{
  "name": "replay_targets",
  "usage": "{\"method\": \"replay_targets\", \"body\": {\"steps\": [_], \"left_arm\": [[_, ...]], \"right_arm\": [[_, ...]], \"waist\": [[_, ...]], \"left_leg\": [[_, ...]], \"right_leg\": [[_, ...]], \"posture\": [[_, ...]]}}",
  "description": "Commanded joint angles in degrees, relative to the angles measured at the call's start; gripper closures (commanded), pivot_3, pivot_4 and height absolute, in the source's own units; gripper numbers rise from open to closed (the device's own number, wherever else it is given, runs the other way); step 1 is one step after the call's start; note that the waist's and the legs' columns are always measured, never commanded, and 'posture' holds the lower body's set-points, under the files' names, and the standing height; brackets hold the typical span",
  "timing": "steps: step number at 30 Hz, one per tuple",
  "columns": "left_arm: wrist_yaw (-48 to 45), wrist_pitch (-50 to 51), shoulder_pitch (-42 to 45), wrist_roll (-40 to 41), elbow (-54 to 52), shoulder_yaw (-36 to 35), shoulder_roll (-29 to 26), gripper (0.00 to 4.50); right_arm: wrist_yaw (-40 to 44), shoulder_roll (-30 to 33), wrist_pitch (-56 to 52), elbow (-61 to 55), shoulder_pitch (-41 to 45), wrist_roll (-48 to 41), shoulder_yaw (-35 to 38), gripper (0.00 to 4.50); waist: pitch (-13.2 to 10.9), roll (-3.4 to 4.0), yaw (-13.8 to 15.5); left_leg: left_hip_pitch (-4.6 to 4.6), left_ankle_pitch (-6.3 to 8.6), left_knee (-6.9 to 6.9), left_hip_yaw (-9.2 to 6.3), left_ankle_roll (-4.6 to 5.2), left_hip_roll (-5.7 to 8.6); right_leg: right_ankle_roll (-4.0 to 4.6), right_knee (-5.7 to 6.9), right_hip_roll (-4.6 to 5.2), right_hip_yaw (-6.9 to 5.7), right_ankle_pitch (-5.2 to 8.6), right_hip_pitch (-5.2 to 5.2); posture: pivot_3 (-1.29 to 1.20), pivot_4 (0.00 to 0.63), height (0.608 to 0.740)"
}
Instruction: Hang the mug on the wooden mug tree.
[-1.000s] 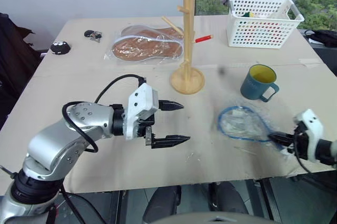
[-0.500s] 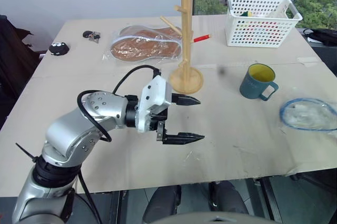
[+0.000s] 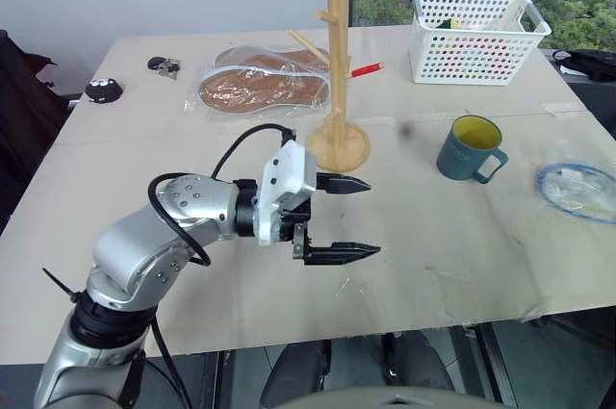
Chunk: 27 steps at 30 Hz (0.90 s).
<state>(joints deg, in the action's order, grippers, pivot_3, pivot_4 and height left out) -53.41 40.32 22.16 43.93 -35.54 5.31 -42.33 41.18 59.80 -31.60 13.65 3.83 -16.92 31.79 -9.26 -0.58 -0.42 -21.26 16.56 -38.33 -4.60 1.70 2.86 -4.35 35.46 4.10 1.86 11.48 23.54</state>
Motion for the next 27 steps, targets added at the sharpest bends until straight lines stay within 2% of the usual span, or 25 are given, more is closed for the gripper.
{"method": "replay_targets", "body": {"steps": [1,4,5,8,10,12,19,27], "left_arm": [[0.0,-2.6,-1.0,-2.2,-1.9,1.4,0.8,0.0],[0.6,-4.1,-1.0,-4.4,-0.8,2.4,2.0,0.0],[0.3,-4.4,-0.7,-4.7,-0.2,2.2,2.0,0.0],[0.0,-4.6,0.2,-5.8,0.9,1.8,1.8,0.0],[0.4,-4.1,0.8,-6.0,1.0,1.8,2.0,0.0],[1.4,-3.4,1.5,-6.1,0.8,1.8,2.4,0.0],[4.2,-1.3,3.4,-5.6,0.6,1.3,3.6,0.0],[6.1,-0.5,3.8,-6.0,0.4,1.7,4.4,0.0]], "right_arm": [[3.9,2.3,-1.4,-7.7,-0.1,-4.4,7.3,1.71],[8.0,-0.7,-5.2,-17.5,-1.9,-11.5,8.8,1.71],[6.9,-2.8,-7.1,-21.5,-2.6,-13.0,7.3,1.71],[-0.3,-10.3,-10.4,-31.2,-3.4,-13.8,0.7,1.71],[-6.6,-16.4,-10.9,-35.1,-2.9,-11.7,-4.3,1.71],[-14.1,-22.9,-10.6,-36.1,-1.3,-8.7,-8.2,1.71],[-27.4,-35.5,-5.1,-34.9,1.4,0.5,-17.2,1.71],[-32.4,-40.7,-0.7,-31.1,4.8,4.4,-18.9,1.71]], "waist": [[0.0,0.05,-0.1],[-0.1,0.05,-0.4],[-0.1,-0.01,-0.4],[0.0,-0.39,-0.3],[-0.1,-0.27,-0.2],[-0.1,-0.26,-0.2],[-0.1,-0.23,0.1],[-0.1,-0.19,-0.3]], "left_leg": [[0.01,0.01,0.0,0.02,0.01,0.0],[0.06,0.12,0.0,0.09,0.21,-0.04],[0.11,0.12,-0.01,0.09,0.22,-0.06],[0.21,0.13,0.0,-0.04,0.21,-0.15],[0.17,0.12,-0.06,-0.06,0.21,-0.12],[0.15,0.11,-0.07,0.0,0.19,0.0],[-0.05,-0.07,-0.02,-0.12,-0.13,0.03],[-0.04,-0.1,0.01,-0.15,-0.19,0.05]], "right_leg": [[0.0,0.0,0.0,0.01,0.0,0.0],[-0.01,0.02,-0.03,0.07,0.0,-0.01],[-0.01,0.07,-0.06,0.08,0.0,-0.02],[0.0,0.12,-0.15,-0.01,0.01,-0.1],[0.0,0.16,-0.12,-0.02,0.0,-0.09],[-0.01,0.19,-0.01,0.07,0.0,-0.07],[0.01,0.2,-0.03,0.02,0.0,0.2],[0.01,0.24,-0.04,0.0,-0.01,0.22]], "posture": [[0.0,0.15,0.74],[0.0,0.15,0.74],[0.0,0.15,0.74],[0.0,0.15,0.74],[0.0,0.15,0.74],[0.0,0.15,0.74],[0.0,0.15,0.74],[0.0,0.15,0.74]]}}
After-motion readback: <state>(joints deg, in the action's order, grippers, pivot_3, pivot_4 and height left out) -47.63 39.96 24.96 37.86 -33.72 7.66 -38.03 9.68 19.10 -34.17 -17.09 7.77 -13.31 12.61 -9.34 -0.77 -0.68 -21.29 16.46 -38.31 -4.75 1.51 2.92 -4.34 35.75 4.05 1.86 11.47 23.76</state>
